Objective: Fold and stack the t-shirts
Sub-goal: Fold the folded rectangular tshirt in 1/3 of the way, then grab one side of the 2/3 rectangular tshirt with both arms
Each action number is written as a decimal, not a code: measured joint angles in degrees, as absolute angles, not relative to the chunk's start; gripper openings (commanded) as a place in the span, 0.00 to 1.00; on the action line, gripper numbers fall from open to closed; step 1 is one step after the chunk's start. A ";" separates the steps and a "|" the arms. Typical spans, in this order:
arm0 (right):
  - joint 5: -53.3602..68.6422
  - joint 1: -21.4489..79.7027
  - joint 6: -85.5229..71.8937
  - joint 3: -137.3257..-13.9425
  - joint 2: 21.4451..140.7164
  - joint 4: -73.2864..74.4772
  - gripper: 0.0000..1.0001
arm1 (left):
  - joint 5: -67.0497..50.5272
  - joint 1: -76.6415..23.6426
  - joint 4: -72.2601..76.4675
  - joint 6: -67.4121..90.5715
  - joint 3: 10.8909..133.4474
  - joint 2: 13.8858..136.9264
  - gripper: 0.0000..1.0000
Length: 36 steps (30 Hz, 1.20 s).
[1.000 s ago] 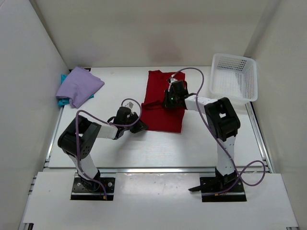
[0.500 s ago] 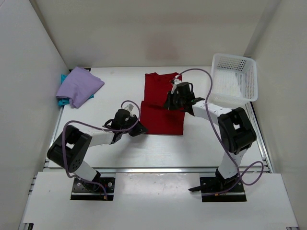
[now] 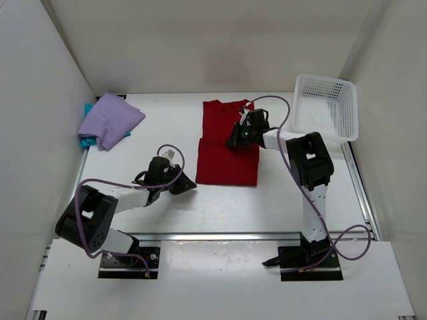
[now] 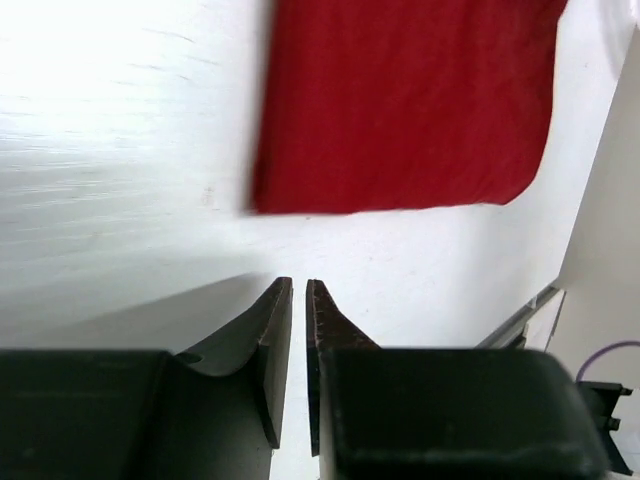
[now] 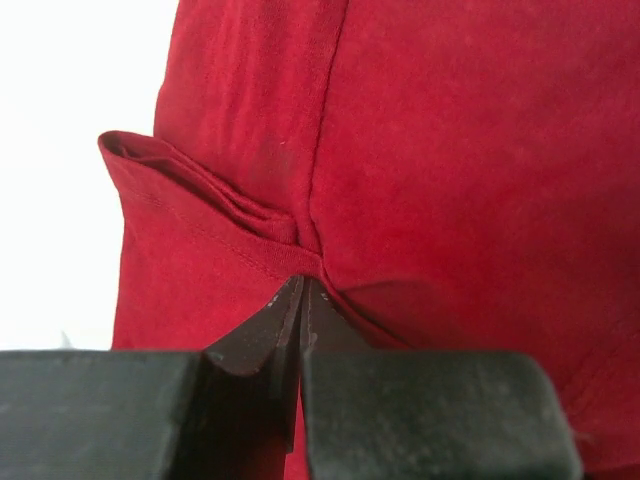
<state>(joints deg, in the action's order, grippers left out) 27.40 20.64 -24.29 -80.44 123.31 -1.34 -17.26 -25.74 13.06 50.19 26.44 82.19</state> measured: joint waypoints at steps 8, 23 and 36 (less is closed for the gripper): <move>30.52 20.16 -26.52 -80.49 124.44 -2.24 0.00 | -17.12 -22.72 11.62 48.05 25.98 80.12 0.44; 23.35 18.83 -26.70 -41.45 77.89 -8.97 0.35 | -13.74 -25.30 12.67 48.29 30.39 87.48 0.47; 23.14 14.24 -28.29 -27.66 78.35 -9.96 0.04 | -12.56 -25.02 13.58 48.27 32.75 90.50 0.45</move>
